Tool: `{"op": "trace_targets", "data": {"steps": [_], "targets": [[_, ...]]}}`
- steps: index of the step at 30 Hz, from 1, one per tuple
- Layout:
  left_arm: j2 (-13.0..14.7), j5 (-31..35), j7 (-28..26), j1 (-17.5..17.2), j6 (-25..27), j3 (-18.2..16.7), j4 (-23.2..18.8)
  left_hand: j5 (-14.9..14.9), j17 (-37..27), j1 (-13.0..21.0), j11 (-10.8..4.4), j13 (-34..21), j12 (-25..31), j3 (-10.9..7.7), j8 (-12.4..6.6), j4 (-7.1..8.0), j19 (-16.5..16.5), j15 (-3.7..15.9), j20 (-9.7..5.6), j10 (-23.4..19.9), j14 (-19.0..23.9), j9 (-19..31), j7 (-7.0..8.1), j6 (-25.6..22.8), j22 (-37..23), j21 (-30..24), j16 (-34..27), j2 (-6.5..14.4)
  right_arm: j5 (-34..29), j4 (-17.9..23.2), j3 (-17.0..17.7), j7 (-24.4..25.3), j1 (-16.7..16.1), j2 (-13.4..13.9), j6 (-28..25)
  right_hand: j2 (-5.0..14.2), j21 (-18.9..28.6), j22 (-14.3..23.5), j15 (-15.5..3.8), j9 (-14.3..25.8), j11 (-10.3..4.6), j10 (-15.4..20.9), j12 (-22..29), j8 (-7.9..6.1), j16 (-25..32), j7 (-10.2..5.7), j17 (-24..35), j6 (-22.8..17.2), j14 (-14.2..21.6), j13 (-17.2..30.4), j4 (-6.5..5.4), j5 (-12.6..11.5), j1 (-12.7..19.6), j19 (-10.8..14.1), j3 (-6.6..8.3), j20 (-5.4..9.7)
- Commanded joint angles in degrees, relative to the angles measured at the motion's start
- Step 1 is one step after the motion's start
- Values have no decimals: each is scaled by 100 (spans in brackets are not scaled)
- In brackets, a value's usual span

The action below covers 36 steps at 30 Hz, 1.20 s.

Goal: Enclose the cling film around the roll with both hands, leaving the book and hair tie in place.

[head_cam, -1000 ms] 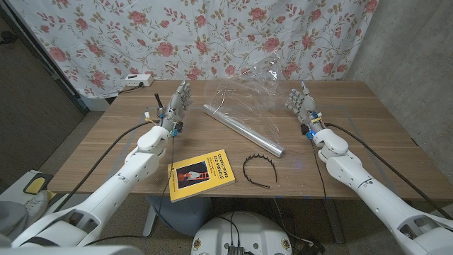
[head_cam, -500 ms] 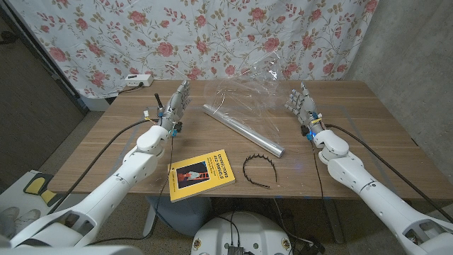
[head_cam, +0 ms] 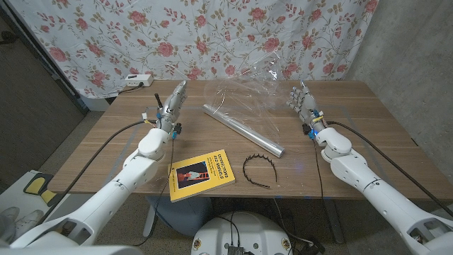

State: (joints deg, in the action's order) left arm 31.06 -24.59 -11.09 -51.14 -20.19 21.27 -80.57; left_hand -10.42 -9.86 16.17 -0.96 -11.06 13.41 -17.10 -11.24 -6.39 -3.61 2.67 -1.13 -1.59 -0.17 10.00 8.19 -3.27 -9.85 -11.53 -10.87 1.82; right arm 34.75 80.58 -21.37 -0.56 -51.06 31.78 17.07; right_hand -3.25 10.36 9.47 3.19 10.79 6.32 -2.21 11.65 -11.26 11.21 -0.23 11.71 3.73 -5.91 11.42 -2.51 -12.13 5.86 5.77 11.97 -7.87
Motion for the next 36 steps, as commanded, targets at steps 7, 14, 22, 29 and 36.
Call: {"op": "trace_targets", "data": {"steps": [7, 14, 22, 29, 36], "targets": [[-32, 922, -961, -29, 158, 27, -160, -7, -8, 120, -88, -14, 67, -35, -7, -84, -240, 70, -39, -234, 241, 23, -33, -90, -4, -74, -72, 5, -36, -48, 78, -43, -28, 147, 82, 39, 6, 26, 7, 13, -34, -95, -31, 69, 5, 48, -2, 228, -3, 6, 78, -3, 127, -42, 12, -40], [-7, 1244, -1130, 113, 329, 116, -84, -3, -8, 173, -122, -19, 96, -51, -21, -126, -352, 65, -5, -369, 405, 29, -53, -187, -5, -81, -87, 5, 5, -1, 84, -90, 1, 225, -72, 50, 7, 27, 3, 14, -47, -91, -24, 61, 6, 41, -5, 235, -10, 9, 92, 2, 145, -60, 18, -71], [1, 1564, -1365, 124, 407, 194, -171, 1, -11, 208, -161, -25, 116, -60, -22, -153, -443, 97, -6, -473, 529, 33, -29, -239, -8, -86, -94, -2, 48, -32, 125, -270, -2, 344, -39, 64, 6, 29, -27, 16, -103, -219, -56, 56, 8, 36, -4, 270, -34, 19, 116, 12, 169, -97, 23, -81], [204, 1789, -1447, -3, 717, 182, -605, 2, -12, 231, -180, -27, 93, -67, -18, -168, -413, 85, 10, -451, 507, 35, -12, -262, -9, -57, -61, -3, 105, -20, 150, -416, -6, 436, -59, 80, 11, 30, -14, 17, -72, -299, -71, 45, 8, 43, -4, 274, -56, 24, 135, 20, 189, -115, 30, -82], [344, 1942, -1564, -112, 930, 112, -836, 1, -16, 255, -119, -32, 33, -82, 31, -173, -334, 74, 43, -351, 420, 37, 1, -172, -13, -5, -3, 18, -132, 208, 30, -244, -13, 504, -226, 110, -6, 31, 27, 17, 10, -408, -85, 55, -12, 62, -5, 335, -138, 28, 161, 29, 220, -204, 43, -94]]}}
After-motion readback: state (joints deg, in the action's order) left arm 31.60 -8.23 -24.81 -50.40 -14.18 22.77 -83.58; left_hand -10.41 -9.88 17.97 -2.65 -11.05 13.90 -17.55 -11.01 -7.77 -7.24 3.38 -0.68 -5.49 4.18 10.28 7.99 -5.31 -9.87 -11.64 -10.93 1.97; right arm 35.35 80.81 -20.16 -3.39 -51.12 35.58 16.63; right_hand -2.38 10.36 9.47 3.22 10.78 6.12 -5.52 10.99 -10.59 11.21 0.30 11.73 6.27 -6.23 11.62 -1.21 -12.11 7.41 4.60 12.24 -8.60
